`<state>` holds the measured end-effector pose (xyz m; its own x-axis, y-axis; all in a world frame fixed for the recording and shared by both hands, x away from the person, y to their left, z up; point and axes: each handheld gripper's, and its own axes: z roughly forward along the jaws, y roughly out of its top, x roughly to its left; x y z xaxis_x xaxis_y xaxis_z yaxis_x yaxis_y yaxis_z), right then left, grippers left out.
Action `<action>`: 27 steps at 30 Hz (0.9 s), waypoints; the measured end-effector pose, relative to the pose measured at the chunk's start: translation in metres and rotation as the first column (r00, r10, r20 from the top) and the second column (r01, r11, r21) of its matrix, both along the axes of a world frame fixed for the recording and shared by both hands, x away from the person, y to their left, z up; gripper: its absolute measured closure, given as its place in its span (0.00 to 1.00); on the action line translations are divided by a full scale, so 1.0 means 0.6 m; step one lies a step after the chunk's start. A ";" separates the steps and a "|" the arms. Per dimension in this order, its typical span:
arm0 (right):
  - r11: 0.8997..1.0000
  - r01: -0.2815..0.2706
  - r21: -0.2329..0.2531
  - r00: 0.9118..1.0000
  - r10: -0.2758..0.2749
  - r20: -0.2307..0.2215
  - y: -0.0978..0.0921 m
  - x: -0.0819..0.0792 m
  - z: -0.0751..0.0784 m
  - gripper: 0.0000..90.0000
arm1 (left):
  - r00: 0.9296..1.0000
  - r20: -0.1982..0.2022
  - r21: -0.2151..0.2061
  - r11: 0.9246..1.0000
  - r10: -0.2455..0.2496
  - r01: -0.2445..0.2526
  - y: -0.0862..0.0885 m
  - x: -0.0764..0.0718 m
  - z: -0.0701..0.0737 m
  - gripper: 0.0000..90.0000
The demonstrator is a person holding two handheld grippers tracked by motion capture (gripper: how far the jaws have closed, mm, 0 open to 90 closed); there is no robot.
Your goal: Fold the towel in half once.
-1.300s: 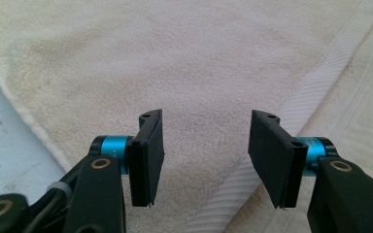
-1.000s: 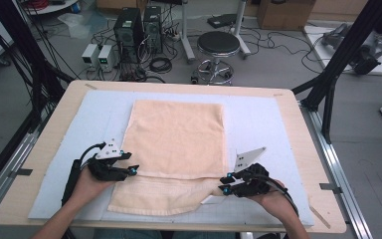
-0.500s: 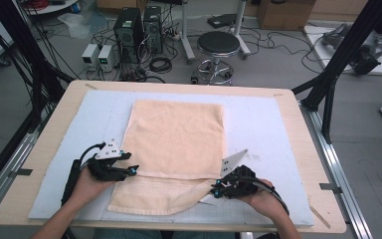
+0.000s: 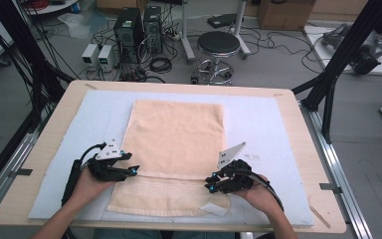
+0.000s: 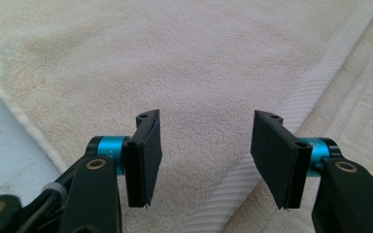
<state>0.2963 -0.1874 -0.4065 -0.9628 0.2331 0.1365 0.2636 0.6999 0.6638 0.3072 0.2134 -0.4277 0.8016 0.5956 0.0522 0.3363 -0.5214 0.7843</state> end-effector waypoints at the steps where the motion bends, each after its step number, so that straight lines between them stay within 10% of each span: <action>1: 1.000 0.008 -0.005 1.000 -0.008 0.021 -0.003 -0.003 0.001 0.81 | 1.000 -0.001 -0.001 1.000 0.003 -0.003 0.000 0.000 0.000 0.50; 11: 0.996 -0.064 0.067 0.998 0.063 0.019 -0.026 -0.035 -0.008 0.69 | 1.000 -0.005 0.002 1.000 -0.002 0.002 0.001 0.000 -0.002 0.50; 18: 0.996 -0.079 -0.047 0.995 0.082 0.054 -0.012 -0.044 -0.037 0.77 | 1.000 -0.006 -0.001 1.000 0.000 0.000 0.000 0.000 -0.002 0.50; 21: 0.999 -0.011 -0.046 0.997 0.014 0.074 -0.015 -0.035 -0.039 0.84 | 1.000 -0.010 0.000 1.000 0.002 -0.002 0.000 0.001 -0.003 0.50; 27: 0.999 -0.043 -0.028 0.996 0.045 0.078 -0.020 -0.038 -0.042 0.82 | 1.000 -0.011 0.001 1.000 -0.001 0.001 0.001 0.001 -0.004 0.50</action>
<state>0.2737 -0.1995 -0.4314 -0.9798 0.1928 0.0542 0.1797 0.7273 0.6624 0.3078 0.2139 -0.4298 0.8024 0.5951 0.0441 0.3445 -0.5223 0.7801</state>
